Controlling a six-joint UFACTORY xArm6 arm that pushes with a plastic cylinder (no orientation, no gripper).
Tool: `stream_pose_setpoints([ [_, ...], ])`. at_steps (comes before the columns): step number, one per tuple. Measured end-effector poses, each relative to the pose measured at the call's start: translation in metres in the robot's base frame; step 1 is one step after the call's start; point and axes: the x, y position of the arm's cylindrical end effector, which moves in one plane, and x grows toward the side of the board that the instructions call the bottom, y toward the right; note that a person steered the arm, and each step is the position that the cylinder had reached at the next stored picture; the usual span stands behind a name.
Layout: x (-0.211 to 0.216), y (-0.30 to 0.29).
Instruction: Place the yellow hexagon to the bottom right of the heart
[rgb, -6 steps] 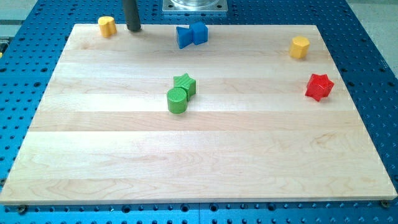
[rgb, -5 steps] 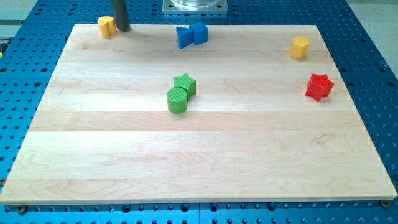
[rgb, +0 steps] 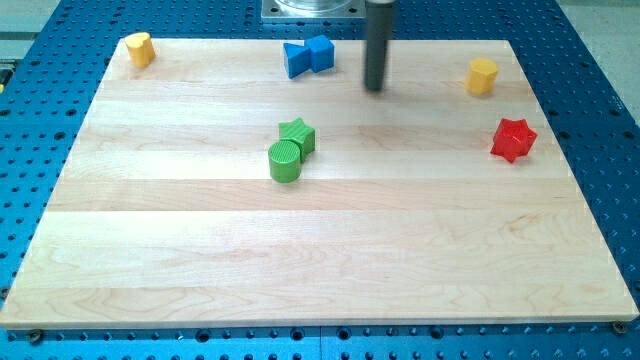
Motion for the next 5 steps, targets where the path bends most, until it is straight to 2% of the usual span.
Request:
stream_pose_setpoints([
  [1, -0.047, 0.059],
  [2, -0.055, 0.143],
  [3, -0.02, 0.154],
  [4, 0.015, 0.149],
  [5, 0.015, 0.031],
])
